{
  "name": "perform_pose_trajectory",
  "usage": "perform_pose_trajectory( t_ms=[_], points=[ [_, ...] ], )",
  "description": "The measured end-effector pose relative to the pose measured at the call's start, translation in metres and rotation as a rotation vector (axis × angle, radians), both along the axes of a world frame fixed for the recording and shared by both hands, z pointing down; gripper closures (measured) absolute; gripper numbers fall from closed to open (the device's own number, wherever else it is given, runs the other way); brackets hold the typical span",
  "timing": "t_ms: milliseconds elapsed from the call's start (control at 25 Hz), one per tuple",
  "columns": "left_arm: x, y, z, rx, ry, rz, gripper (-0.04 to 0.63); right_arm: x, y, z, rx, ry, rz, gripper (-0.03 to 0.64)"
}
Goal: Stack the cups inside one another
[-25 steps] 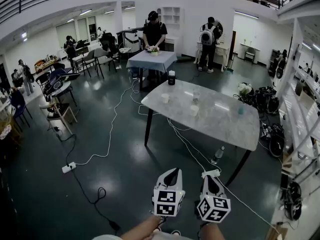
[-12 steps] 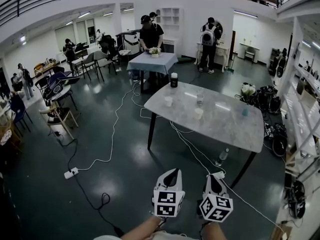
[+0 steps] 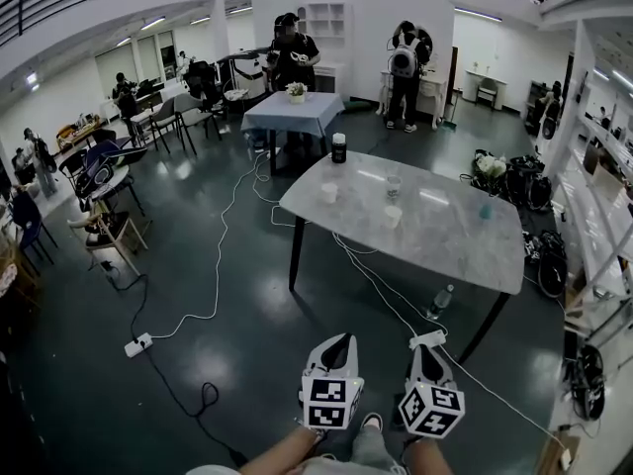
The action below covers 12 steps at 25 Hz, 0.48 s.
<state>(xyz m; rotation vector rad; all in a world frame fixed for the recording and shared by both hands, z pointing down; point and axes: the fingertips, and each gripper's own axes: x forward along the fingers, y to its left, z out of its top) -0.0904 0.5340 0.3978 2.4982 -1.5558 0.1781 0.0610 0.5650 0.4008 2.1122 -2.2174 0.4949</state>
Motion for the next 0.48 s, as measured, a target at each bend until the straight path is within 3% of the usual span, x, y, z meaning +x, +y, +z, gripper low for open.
perform_pose_trajectory(
  t_ms=[480],
  points=[
    [0.02, -0.065, -0.001, 0.005, 0.004, -0.01, 0.6, 0.023, -0.07, -0.009, 0.033, 0.005, -0.012, 0.609]
  ],
)
